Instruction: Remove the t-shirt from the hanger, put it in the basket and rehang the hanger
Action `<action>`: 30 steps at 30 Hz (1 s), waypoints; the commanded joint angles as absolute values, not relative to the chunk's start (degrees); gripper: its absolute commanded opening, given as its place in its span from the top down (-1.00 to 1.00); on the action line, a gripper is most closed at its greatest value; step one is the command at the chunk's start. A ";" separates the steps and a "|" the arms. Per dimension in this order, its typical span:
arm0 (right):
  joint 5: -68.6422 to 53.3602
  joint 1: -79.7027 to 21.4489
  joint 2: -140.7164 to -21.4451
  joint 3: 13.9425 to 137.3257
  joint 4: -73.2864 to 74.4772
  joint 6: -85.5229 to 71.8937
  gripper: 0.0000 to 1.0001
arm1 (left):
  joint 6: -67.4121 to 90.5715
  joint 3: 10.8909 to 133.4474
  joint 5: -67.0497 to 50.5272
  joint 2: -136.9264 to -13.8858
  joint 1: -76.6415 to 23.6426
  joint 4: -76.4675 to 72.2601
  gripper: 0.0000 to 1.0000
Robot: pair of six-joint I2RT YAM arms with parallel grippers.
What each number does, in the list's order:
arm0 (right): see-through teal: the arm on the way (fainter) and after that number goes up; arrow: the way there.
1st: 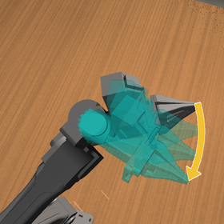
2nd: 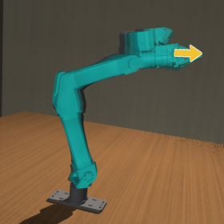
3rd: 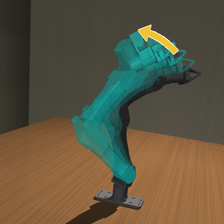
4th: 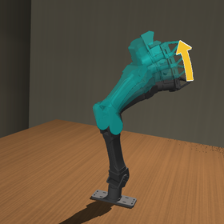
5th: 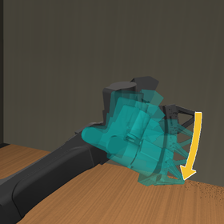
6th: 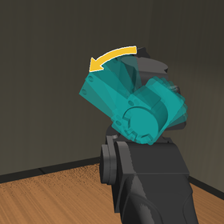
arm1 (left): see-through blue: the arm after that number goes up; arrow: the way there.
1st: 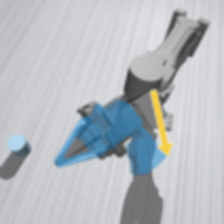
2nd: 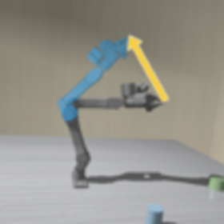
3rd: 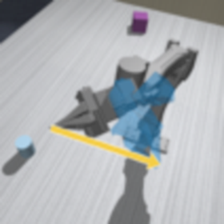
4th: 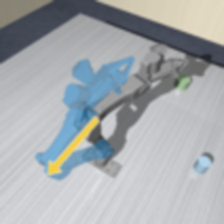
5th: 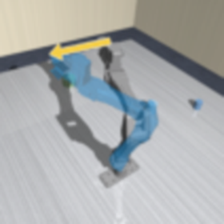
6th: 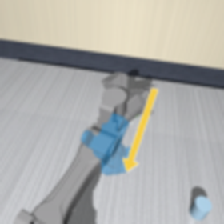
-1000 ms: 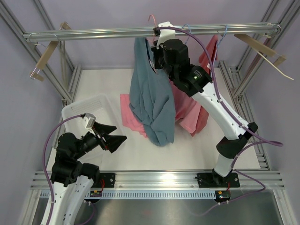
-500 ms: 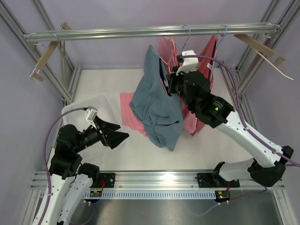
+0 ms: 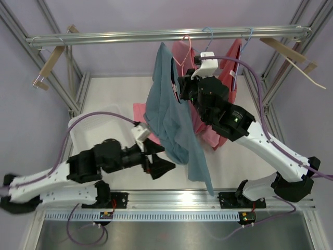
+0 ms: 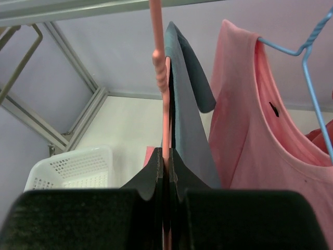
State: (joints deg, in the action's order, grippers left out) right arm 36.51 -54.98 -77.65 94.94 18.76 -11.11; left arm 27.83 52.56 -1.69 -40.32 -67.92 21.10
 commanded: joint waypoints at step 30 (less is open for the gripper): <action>29.00 -56.87 -71.89 97.30 16.62 -19.16 1.00 | 13.62 55.56 41.85 -64.87 -90.44 -10.11 1.00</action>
